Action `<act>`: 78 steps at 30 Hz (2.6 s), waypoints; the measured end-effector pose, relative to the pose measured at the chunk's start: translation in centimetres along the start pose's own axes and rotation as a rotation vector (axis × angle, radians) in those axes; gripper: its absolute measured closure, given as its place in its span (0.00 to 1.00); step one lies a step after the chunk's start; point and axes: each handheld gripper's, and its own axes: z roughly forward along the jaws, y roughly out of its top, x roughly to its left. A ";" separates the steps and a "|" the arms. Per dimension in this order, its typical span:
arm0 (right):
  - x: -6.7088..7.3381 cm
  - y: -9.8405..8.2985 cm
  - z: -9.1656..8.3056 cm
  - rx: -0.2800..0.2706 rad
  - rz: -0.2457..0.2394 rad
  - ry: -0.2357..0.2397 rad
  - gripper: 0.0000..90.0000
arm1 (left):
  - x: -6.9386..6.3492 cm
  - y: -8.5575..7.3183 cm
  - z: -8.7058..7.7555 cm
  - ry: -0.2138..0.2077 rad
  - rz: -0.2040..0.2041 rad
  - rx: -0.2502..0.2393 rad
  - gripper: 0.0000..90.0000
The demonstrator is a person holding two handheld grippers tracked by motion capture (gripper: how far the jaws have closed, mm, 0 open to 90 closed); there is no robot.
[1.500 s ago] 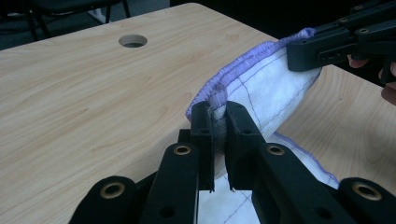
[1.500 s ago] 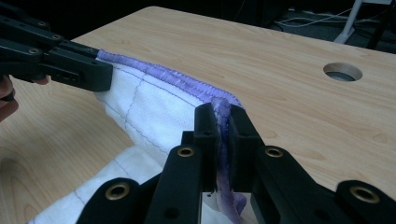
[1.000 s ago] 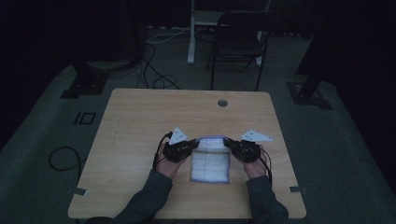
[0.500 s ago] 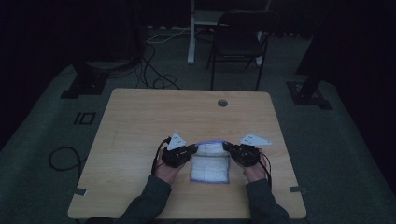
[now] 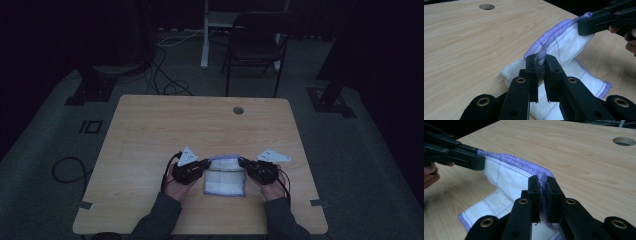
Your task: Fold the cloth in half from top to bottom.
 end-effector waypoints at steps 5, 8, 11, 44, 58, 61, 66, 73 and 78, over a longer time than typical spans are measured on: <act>0.3 -0.7 0.0 0.004 0.009 0.003 0.95 | -0.1 -0.5 -0.1 -0.004 -0.007 0.003 0.92; 0.4 -0.9 -0.1 0.009 0.007 0.003 0.95 | -0.2 -0.7 -0.2 -0.004 -0.011 0.000 0.92; 0.4 -1.0 -0.1 0.013 0.006 0.002 0.95 | -0.3 -0.8 -0.2 -0.005 -0.008 0.005 0.92; 1.8 -3.6 -0.8 0.062 0.019 0.025 0.93 | 0.2 -2.9 -1.7 0.028 -0.068 0.020 0.89; 1.9 -4.0 -1.5 0.035 0.032 0.019 0.70 | -0.3 -2.3 0.6 0.007 -0.045 0.072 0.89; 1.5 -3.7 -2.2 -0.019 0.043 0.007 0.67 | -1.1 -2.7 0.8 0.003 -0.015 0.096 0.89; 1.0 -3.5 -2.4 -0.032 0.057 -0.025 0.67 | -1.9 -3.5 0.7 0.007 0.011 0.118 0.88; 0.1 -3.4 -2.1 0.006 0.049 -0.076 0.65 | -2.0 -4.5 0.1 0.008 0.000 0.120 0.87; -0.8 -3.6 -1.4 0.067 0.022 -0.143 0.64 | -1.3 -4.0 -0.7 0.040 0.001 0.099 0.84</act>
